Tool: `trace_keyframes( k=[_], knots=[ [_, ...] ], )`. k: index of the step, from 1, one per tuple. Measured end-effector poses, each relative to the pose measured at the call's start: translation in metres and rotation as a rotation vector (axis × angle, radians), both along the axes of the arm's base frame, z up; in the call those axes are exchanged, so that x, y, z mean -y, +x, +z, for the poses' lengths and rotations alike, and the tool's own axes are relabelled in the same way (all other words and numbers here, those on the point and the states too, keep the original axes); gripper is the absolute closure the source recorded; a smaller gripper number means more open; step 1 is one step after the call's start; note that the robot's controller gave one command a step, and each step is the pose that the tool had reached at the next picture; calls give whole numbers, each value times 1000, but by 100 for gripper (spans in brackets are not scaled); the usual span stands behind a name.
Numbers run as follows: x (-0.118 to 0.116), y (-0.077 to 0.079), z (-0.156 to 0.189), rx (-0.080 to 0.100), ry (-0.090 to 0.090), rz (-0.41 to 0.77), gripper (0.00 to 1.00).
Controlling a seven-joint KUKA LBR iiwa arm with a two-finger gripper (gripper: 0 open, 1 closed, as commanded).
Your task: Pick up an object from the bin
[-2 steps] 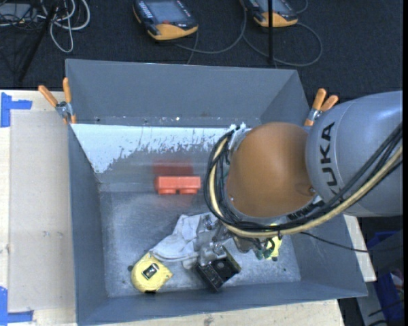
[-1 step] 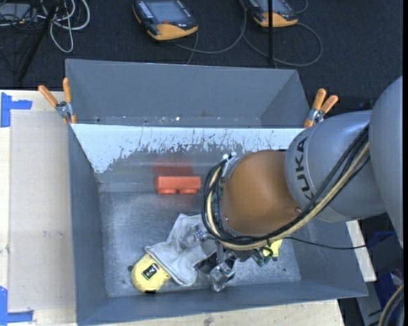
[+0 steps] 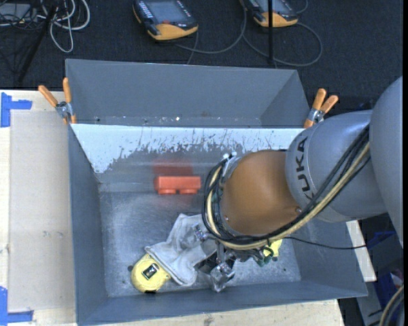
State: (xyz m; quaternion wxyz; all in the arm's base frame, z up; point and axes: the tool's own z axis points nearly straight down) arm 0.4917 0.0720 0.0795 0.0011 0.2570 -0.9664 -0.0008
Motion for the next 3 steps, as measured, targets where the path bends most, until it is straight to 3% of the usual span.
trace_keyframes(
  k=[1,3],
  knots=[
    [26,3,-3,25,12,78,100],
    [26,3,-2,24,11,80,100]
  ],
)
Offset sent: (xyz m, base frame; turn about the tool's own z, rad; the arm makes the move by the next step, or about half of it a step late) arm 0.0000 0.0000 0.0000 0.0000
